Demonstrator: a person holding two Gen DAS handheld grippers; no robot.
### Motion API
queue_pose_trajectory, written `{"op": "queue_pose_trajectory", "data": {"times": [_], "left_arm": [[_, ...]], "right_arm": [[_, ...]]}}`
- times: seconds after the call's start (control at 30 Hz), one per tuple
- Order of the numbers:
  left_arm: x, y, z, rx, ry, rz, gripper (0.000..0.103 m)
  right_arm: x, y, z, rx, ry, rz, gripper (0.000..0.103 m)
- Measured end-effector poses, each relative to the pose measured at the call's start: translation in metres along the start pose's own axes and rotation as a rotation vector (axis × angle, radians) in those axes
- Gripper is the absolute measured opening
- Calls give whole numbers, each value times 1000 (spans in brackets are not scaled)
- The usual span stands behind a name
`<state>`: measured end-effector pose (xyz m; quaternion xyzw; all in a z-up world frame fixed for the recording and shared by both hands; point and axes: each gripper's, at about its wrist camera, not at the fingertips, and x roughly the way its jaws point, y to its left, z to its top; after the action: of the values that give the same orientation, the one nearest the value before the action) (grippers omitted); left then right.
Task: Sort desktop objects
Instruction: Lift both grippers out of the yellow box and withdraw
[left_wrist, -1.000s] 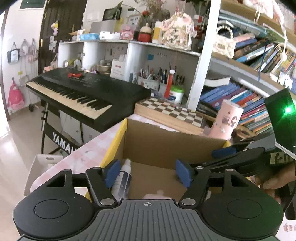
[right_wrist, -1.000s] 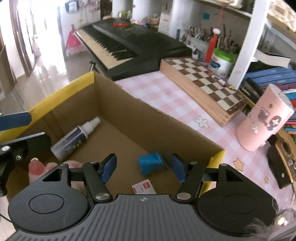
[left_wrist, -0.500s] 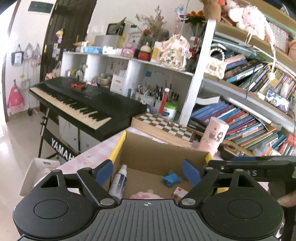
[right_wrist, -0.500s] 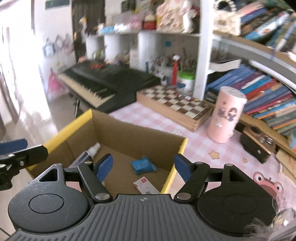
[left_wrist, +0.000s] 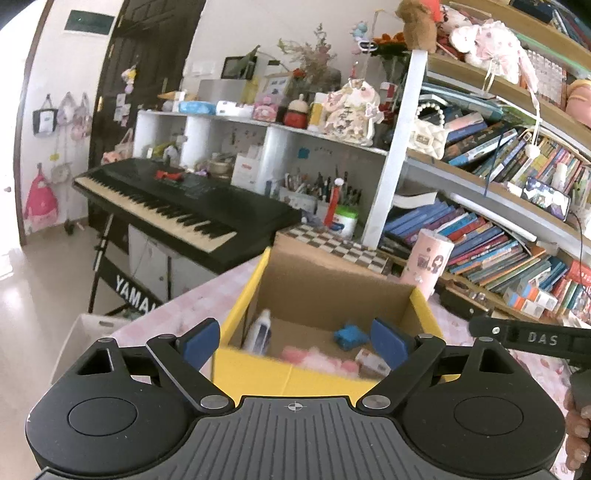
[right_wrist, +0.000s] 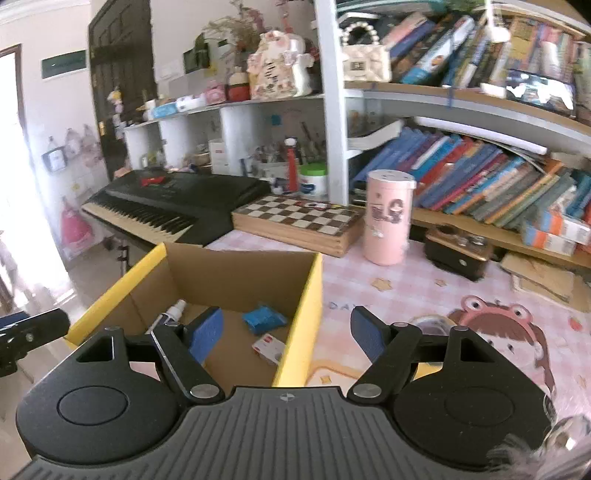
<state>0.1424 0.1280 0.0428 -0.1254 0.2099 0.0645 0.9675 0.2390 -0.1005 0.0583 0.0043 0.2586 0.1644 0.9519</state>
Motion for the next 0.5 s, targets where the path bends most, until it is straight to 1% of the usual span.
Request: {"op": "queue_pose_trajectory", "data": {"times": [0.2, 0.33, 0.5], "left_arm": [[-20, 9, -19, -14, 33, 15, 91], [-34, 9, -34, 19, 55, 16, 91], [-51, 12, -47, 28, 70, 15, 91]], "right_arm": [[-24, 5, -31, 51, -4, -65, 76], [-39, 12, -52, 61, 17, -82, 76], [-56, 18, -76, 62, 53, -96, 78]]}}
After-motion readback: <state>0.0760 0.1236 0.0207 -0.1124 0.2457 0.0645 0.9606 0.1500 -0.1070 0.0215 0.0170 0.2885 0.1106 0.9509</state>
